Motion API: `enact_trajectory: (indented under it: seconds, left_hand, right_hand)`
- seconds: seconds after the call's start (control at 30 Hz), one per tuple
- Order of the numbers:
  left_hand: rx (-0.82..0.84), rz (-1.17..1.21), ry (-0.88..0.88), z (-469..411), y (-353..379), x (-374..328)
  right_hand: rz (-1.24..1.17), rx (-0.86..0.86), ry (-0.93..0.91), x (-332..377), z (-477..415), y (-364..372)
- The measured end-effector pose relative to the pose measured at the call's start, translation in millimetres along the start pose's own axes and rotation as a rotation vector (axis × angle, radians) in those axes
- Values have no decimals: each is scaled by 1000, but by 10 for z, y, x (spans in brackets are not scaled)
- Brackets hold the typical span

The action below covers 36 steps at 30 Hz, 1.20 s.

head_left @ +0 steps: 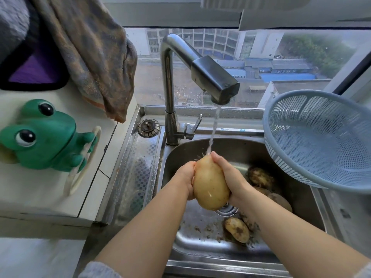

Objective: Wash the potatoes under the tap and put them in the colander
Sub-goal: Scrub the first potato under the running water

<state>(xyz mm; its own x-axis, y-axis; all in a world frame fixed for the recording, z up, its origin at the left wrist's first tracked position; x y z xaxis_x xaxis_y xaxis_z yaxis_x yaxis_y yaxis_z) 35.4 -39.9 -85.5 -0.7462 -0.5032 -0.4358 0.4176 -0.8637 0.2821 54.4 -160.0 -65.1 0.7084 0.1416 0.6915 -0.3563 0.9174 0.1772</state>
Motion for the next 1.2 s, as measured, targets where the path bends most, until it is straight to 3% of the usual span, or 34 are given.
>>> enact_trajectory:
  seconds: [0.13, 0.27, 0.4, 0.53, 0.83, 0.93, 1.07, 1.2]
  left_hand:
    - [90, -1, 130, 134, 279, 61]
    - [118, -56, 276, 227, 460, 137]
    - [63, 52, 200, 306, 413, 91]
    - [10, 64, 98, 302, 293, 20]
    - [-60, 163, 96, 74, 23, -36]
    - [-101, 110, 300, 156, 122, 32]
    - [-144, -189, 586, 275, 235, 241]
    - [-79, -105, 448, 331, 216, 343]
  right_hand:
    - [-65, 2, 89, 41, 22, -209]
    - [44, -110, 43, 104, 38, -261]
    - [481, -147, -128, 188, 114, -106]
    - [659, -95, -188, 216, 246, 25]
    - [477, -35, -252, 67, 173, 133]
    - [377, -87, -260, 51, 101, 127]
    - [248, -56, -177, 46, 37, 68]
    - [347, -159, -246, 4, 48, 90]
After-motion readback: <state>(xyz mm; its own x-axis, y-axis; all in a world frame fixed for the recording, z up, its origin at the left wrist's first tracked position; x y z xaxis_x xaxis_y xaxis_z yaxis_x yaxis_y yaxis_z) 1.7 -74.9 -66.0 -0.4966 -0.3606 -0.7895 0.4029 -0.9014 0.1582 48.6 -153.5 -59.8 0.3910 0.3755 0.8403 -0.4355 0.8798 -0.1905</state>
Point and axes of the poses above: each hand's wrist, its own z-axis away from the middle knuckle, its own y-axis out of the palm, x = y × z, the point moved 1 cm from there along -z, towards the middle knuckle, and after that the axes turned 7 degrees about x, right-handed, at the moved point
